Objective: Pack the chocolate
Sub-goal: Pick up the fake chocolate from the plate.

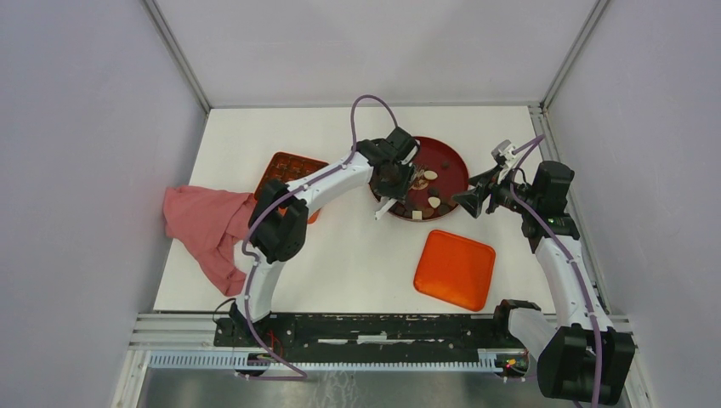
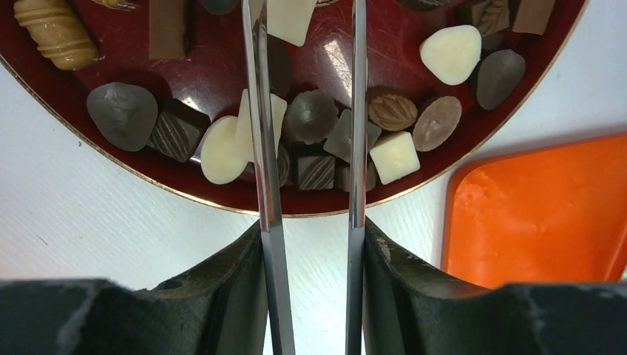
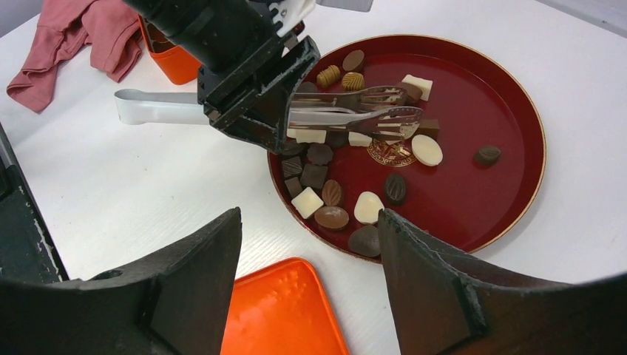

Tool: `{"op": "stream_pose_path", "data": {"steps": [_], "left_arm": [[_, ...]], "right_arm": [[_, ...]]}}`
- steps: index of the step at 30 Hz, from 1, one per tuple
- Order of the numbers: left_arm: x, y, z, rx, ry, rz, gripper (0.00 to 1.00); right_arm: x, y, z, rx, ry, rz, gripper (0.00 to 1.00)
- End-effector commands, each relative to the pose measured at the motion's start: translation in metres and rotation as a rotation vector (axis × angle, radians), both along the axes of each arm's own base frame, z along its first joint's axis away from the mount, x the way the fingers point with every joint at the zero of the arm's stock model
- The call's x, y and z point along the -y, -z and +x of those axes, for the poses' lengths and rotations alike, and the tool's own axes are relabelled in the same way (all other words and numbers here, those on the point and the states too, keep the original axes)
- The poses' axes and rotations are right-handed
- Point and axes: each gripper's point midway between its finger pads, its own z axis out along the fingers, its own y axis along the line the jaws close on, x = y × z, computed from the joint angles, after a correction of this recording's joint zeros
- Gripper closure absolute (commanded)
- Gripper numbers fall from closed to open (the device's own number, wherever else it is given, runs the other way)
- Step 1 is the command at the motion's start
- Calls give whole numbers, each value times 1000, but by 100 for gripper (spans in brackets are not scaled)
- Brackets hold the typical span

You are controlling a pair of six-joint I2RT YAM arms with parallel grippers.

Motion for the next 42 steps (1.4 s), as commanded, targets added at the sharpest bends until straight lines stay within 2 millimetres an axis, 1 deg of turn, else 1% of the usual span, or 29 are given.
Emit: {"op": "stream_pose_path", "data": {"steps": [1, 7, 13, 19, 21, 23, 24, 25, 31, 37, 42], "left_arm": [[3, -12, 11, 84, 30, 51, 51], [-1, -11, 10, 95, 20, 88, 51], [3, -8, 11, 90, 26, 85, 52], [6, -6, 12, 83, 34, 85, 57], [6, -8, 11, 82, 35, 85, 61], [5, -11, 10, 84, 33, 82, 80], [5, -13, 10, 87, 31, 79, 87], [5, -16, 10, 90, 28, 74, 90], [6, -34, 6, 104, 38, 34, 92], [9, -54, -1, 130, 51, -48, 93], [12, -60, -7, 114, 66, -114, 97]], "right_arm": [[-2, -9, 1, 47, -18, 6, 27], [-3, -10, 0, 45, -25, 10, 27], [-3, -10, 0, 48, -26, 11, 27], [-3, -11, 0, 50, -27, 10, 27], [-3, -11, 0, 50, -27, 9, 27], [-3, -11, 0, 51, -27, 9, 27], [-3, -11, -1, 50, -28, 9, 27], [-3, -11, -1, 49, -29, 10, 27], [-3, -11, -1, 50, -28, 9, 27], [-3, -11, -1, 50, -28, 8, 27], [-3, -11, -1, 50, -27, 8, 27]]}}
